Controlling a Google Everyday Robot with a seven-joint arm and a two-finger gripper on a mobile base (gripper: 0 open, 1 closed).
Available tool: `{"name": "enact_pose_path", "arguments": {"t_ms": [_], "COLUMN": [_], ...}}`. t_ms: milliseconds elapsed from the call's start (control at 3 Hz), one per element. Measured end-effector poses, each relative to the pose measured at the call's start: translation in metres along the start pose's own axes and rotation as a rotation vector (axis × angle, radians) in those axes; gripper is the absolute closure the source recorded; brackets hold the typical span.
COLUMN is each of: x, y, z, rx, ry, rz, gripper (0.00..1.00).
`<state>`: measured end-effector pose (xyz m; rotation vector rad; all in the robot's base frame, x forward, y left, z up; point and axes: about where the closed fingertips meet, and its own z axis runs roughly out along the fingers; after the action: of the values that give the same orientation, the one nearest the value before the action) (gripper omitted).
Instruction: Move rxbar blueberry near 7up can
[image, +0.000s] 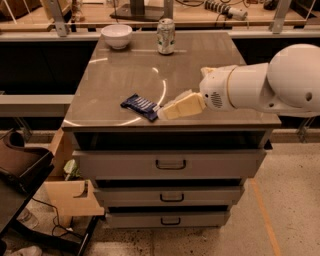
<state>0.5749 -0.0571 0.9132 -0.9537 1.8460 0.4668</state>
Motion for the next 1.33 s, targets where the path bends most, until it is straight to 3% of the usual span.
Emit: {"name": "enact_pose_path", "arguments": {"t_ms": [667, 1000, 1333], "x": [0.008, 0.006, 0.000], "y": [0.019, 0.022, 0.023], "z": [0.052, 0.071, 0.088], "rx": [-0.068, -0.089, -0.109], "ry": [-0.173, -0.217, -0.218], "rz": [0.048, 0.047, 0.022], "gripper": [0.00, 0.00, 0.00]}}
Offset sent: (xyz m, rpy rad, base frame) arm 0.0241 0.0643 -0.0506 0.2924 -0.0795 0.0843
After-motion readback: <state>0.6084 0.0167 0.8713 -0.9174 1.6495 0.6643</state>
